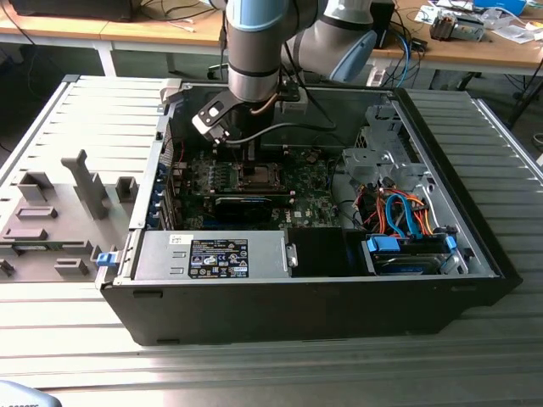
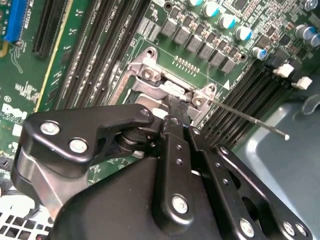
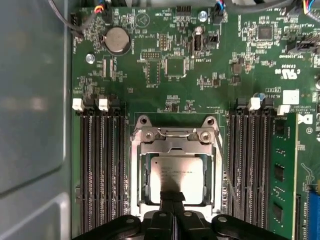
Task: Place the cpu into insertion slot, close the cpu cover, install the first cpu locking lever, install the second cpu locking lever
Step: 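Close the cpu cover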
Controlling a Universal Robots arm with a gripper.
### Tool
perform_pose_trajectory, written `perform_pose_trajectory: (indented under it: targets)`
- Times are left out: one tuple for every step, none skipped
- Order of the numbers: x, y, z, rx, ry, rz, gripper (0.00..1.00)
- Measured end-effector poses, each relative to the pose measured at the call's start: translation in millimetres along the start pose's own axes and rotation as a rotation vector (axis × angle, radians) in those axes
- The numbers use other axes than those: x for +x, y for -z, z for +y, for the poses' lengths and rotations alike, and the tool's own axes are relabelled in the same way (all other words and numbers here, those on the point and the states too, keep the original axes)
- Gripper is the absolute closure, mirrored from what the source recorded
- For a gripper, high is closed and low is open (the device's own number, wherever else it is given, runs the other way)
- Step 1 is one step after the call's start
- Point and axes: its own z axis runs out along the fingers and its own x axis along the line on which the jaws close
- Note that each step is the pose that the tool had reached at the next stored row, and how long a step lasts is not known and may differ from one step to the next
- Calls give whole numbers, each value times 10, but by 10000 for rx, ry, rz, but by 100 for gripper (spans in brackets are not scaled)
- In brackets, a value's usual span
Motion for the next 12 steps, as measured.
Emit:
perform_pose_trajectory:
  targets:
    - [-1,-11,-7,6,0,-8,89]
    - [-2,-31,-15,10,0,-14,89]
    - [-3,-41,-16,8,2,-9,89]
    - [-3,-43,-16,6,13,-6,89]
    - [-4,-42,-9,12,16,-2,89]
    - [-6,-40,2,14,19,-6,89]
    - [-6,-38,70,28,25,2,89]
    - [-7,-27,126,71,24,7,89]
    - [-4,-8,153,83,27,22,89]
    - [-1,12,164,82,27,38,89]
    - [-3,58,164,105,24,18,89]
    - [-3,148,163,114,22,8,89]
